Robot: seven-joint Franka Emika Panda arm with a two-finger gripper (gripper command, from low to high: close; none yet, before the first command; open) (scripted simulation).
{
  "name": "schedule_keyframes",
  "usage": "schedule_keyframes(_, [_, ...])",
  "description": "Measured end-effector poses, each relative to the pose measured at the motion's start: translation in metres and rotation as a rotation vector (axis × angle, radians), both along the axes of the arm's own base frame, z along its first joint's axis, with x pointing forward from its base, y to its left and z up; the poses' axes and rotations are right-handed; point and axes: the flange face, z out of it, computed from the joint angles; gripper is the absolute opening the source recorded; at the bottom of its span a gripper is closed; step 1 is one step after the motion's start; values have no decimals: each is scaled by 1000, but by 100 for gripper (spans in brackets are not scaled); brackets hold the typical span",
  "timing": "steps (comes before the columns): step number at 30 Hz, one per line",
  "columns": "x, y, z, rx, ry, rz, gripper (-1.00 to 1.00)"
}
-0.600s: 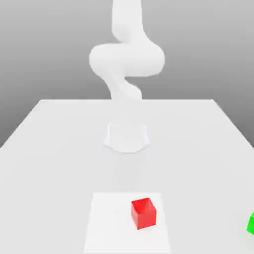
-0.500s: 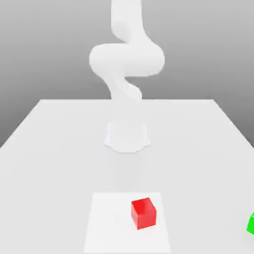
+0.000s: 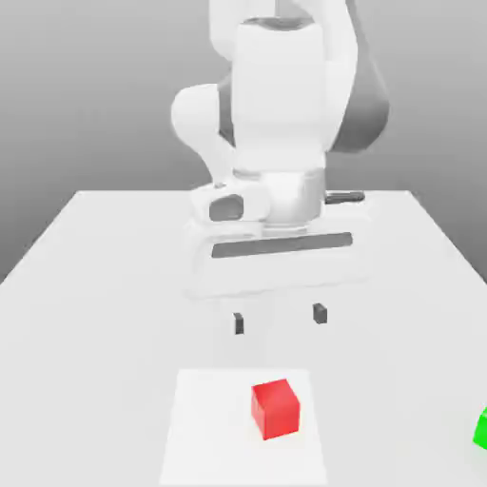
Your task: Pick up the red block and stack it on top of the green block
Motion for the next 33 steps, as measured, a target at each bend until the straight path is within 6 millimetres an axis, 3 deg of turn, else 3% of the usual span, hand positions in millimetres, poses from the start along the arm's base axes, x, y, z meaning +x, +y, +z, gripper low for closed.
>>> schedule_keyframes(3, [-20, 2, -54, -13, 83, 34, 0])
schedule_keyframes(8, [-24, 2, -110, -15, 100, 39, 0])
schedule_keyframes(9, [-25, 2, -119, -15, 100, 40, -100])
schedule_keyframes(16, [-25, 2, -120, -16, 101, 40, -100])
schedule_keyframes(22, [-23, 5, -65, -16, 101, 52, -100])
schedule_keyframes(28, [9, 119, -44, -42, 99, 438, -100])
schedule_keyframes(33, [8, 240, -29, -57, 93, 795, -100])
